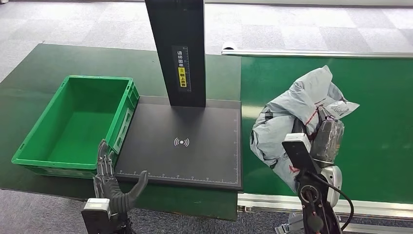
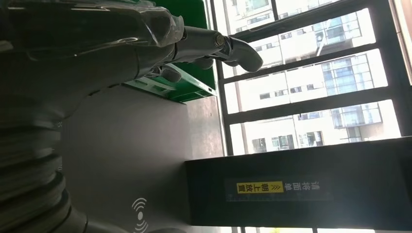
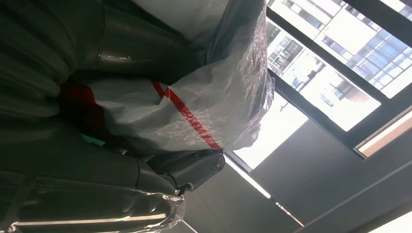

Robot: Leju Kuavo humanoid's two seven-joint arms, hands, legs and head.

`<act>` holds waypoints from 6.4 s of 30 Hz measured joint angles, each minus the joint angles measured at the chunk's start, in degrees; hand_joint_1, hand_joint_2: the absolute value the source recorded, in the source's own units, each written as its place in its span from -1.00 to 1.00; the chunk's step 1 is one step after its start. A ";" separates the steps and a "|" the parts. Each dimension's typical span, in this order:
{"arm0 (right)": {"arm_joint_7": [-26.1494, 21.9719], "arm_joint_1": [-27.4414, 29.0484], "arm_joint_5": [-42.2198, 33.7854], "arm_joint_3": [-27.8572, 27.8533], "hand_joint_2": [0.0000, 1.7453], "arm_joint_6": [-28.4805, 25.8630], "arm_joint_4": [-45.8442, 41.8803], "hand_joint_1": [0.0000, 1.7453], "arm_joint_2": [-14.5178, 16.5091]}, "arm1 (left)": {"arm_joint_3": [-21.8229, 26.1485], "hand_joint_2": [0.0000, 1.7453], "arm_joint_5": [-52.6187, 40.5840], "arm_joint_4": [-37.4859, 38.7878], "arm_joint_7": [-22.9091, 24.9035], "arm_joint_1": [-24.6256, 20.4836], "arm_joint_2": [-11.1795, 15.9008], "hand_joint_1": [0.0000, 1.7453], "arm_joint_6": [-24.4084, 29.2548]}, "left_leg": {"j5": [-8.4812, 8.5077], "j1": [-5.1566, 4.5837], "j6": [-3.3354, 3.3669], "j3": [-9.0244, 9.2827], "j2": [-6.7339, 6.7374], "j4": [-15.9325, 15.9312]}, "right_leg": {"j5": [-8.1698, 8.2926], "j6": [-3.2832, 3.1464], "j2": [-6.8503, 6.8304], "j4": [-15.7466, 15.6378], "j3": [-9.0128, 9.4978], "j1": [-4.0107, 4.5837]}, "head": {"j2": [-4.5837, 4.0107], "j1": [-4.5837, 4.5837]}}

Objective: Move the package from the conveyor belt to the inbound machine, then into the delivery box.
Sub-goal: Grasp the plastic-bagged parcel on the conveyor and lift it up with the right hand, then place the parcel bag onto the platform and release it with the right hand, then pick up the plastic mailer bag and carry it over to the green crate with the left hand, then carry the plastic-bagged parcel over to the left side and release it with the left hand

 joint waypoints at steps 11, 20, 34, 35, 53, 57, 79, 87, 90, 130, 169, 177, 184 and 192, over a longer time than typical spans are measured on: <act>1.19 -1.49 -7.13 5.77 1.00 14.55 -1.48 1.00 -0.27 | 6.14 1.00 -12.71 -4.65 0.05 -0.82 1.12 -1.00 -4.79 | 0.03 0.06 -0.03 0.04 0.08 -0.01 | 0.02 -0.02 0.03 0.01 0.05 0.06 | 0.00 0.00; -0.88 -8.17 -9.18 12.98 1.00 19.24 18.01 1.00 4.41 | 18.59 1.00 -15.58 -4.17 0.39 -6.61 2.00 -1.00 -13.47 | 0.19 0.18 -0.16 0.02 0.00 0.00 | 0.05 -0.07 -0.01 0.06 0.07 0.18 | 0.00 0.01; -4.97 -13.97 -13.93 16.37 -1.00 23.89 38.77 -1.00 8.38 | 23.23 1.00 -15.88 -3.76 0.71 -7.85 1.93 -1.00 -15.61 | 0.11 0.17 -0.14 0.05 0.02 0.00 | 0.04 -0.06 0.01 0.02 0.02 0.16 | 0.00 0.01; -4.80 -14.38 -13.79 16.69 -1.00 23.93 39.80 -1.00 8.64 | 23.13 1.00 -15.97 -3.52 0.70 -8.16 1.79 -1.00 -16.20 | 0.11 0.17 -0.14 0.05 0.02 0.00 | 0.04 -0.06 0.01 0.02 0.03 0.16 | 0.00 0.01; -9.65 -16.57 -20.79 16.33 -1.00 23.46 40.92 -1.00 10.31 | 2.03 1.00 -24.87 7.61 6.30 -20.10 -0.90 -1.00 -32.28 | 0.12 0.11 -0.12 0.08 0.02 0.05 | 0.09 -0.07 0.02 0.02 0.00 0.11 | 0.00 0.00; -9.16 -14.44 -22.39 15.19 -1.00 23.09 32.33 -1.00 8.91 | -1.38 1.00 -26.88 11.29 6.97 -23.31 -0.93 -1.00 -35.57 | 0.12 0.10 -0.11 0.06 0.02 0.05 | 0.09 -0.07 0.02 0.02 0.00 0.09 | 0.00 0.01; -10.81 -2.50 -26.05 10.23 -1.00 21.15 0.46 -1.00 4.62 | -23.75 1.00 -62.82 52.25 26.50 -44.11 -5.54 -0.51 -18.78 | 0.11 0.08 -0.10 0.16 -0.01 0.05 | 0.09 -0.06 0.01 0.01 0.21 0.06 | 0.00 0.01; -11.35 -1.99 -25.80 10.62 -1.00 21.51 0.19 -1.00 4.63 | -26.43 1.00 -63.83 59.95 26.98 -48.87 -6.52 1.00 -18.16 | 0.16 0.09 -0.08 0.53 0.02 0.03 | 0.13 -0.09 0.01 0.01 0.53 0.07 | 0.00 -0.01; -11.38 -1.98 -25.80 10.57 -1.00 21.40 0.19 -1.00 4.62 | -25.07 1.00 -61.70 60.59 23.50 -49.24 -6.18 1.00 -15.18 | 0.23 0.09 -0.10 0.52 0.01 0.03 | 0.16 -0.12 0.01 0.02 0.51 0.08 | 0.00 0.01; -10.92 6.89 -24.45 4.84 -1.00 14.73 -6.33 -1.00 2.53 | 18.15 1.00 -56.58 42.33 25.15 -59.22 15.11 1.00 -7.76 | 0.38 0.12 -0.11 -0.21 0.11 0.03 | 0.27 -0.16 0.04 0.08 -0.29 0.13 | 0.00 0.01; -9.98 6.82 -25.89 4.73 -1.00 14.19 -3.47 -1.00 1.80 | 20.24 1.00 -29.64 24.32 17.96 -38.67 14.17 -1.00 -10.92 | 0.25 0.07 -0.11 -0.32 0.15 0.03 | 0.24 -0.13 0.08 0.03 -0.39 0.08 | 0.00 0.01; -9.98 8.51 -26.80 3.73 -1.00 14.22 -1.71 -1.00 2.02 | 16.29 1.00 -18.06 -4.99 13.69 -17.43 8.82 -1.00 -14.10 | 0.15 0.08 -0.09 -0.25 0.15 0.02 | 0.16 -0.10 0.10 0.00 -0.35 0.08 | 0.00 0.01; -10.32 10.37 -27.86 3.09 -1.00 15.83 -1.59 -1.00 2.40 | 14.33 1.00 -3.86 -5.35 10.31 -13.33 5.27 -1.00 -31.62 | 0.16 0.07 -0.08 -0.24 0.12 0.02 | 0.17 -0.10 0.07 0.01 -0.28 0.07 | 0.00 0.01; -10.22 9.68 -32.40 4.57 1.00 22.32 3.41 -1.00 3.86 | 10.56 1.00 7.11 -2.45 9.10 -9.72 0.89 -1.00 -38.40 | 0.14 0.08 -0.09 -0.24 0.12 0.01 | 0.16 -0.10 0.07 0.01 -0.29 0.08 | 0.00 0.00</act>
